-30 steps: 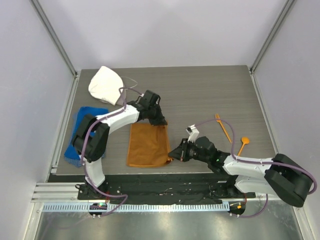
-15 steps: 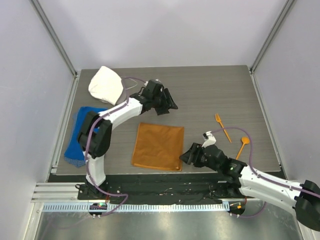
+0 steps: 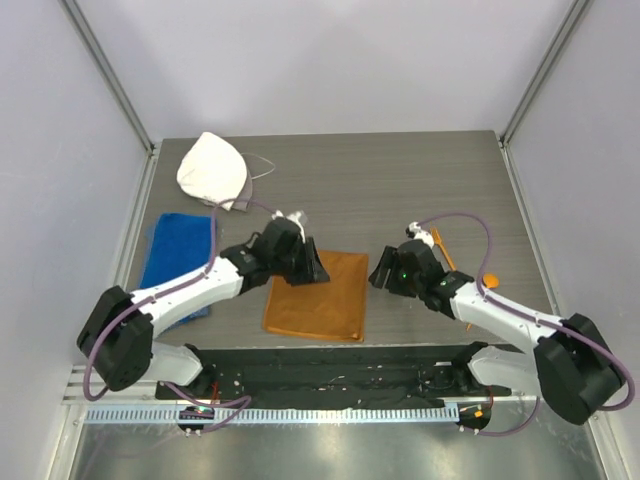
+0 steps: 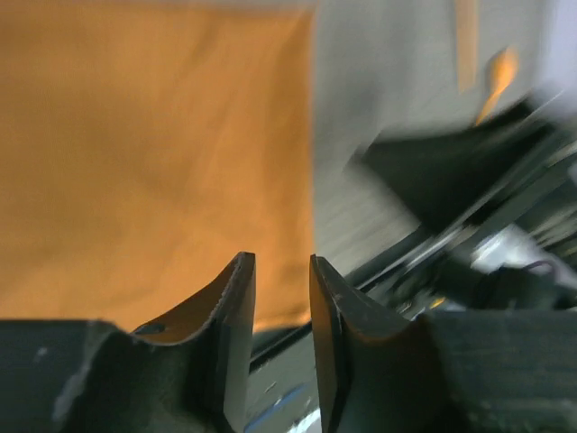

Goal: Fold the napkin into a case and place the utensils inside
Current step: Move the lower triangle-folded napkin to the center of the board.

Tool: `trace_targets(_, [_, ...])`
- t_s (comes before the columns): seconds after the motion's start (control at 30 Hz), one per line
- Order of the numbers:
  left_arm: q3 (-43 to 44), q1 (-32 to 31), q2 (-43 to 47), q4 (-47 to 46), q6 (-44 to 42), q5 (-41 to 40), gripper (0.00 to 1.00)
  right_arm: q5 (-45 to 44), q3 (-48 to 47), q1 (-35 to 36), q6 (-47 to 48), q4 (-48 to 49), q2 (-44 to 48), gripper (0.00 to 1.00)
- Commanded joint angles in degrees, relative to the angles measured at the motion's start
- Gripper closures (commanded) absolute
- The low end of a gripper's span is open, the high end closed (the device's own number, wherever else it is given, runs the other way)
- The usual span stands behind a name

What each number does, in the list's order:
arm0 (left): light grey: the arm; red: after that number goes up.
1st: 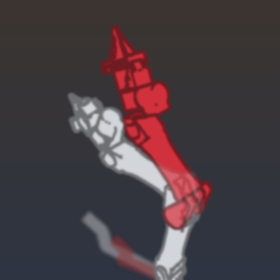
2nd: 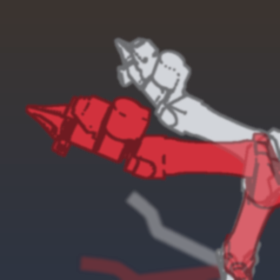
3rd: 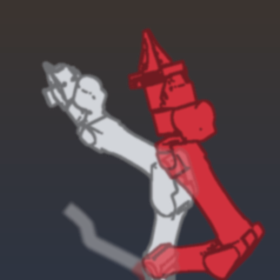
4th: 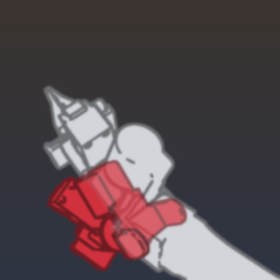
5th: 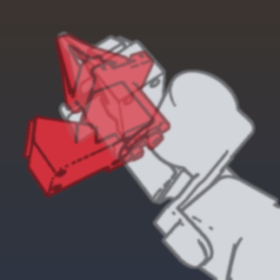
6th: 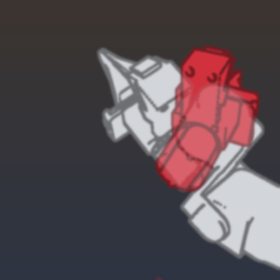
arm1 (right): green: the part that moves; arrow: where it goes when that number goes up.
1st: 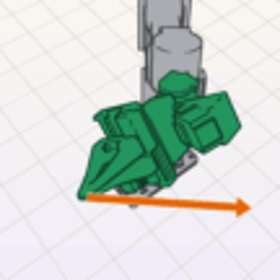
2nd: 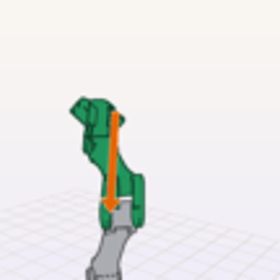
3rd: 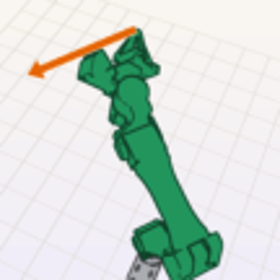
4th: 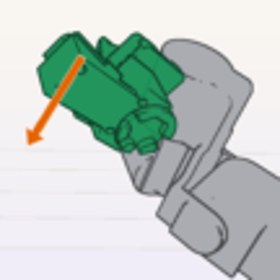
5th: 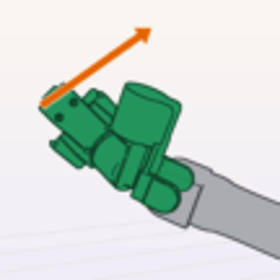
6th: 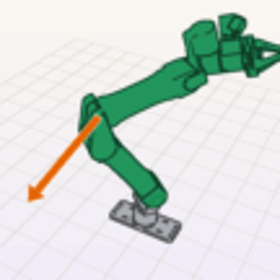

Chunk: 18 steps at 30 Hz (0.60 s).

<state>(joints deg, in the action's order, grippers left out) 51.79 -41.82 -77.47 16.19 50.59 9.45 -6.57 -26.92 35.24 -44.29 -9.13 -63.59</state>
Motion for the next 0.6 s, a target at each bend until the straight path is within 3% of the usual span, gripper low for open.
trace_targets(0.0, [-5.56,-4.92,-1.88,-6.69,4.60,-0.31,0.73,8.47,-5.60,-4.48,8.95,4.64,-4.86,0.35])
trace_targets(0.27, [-3.63,-9.15,-10.85,-11.61,6.80,1.00,0.83,12.90,-10.08,-5.80,10.80,11.85,-17.69,0.51])
trace_targets(0.37, [-3.19,-11.17,-13.40,-13.11,8.03,1.36,0.85,12.37,-10.09,-6.06,10.89,13.60,-19.98,0.53])
trace_targets(0.57, [-2.84,-13.81,-16.48,-14.60,10.93,0.92,0.86,12.02,-12.98,-7.38,13.09,15.01,-24.99,0.73])
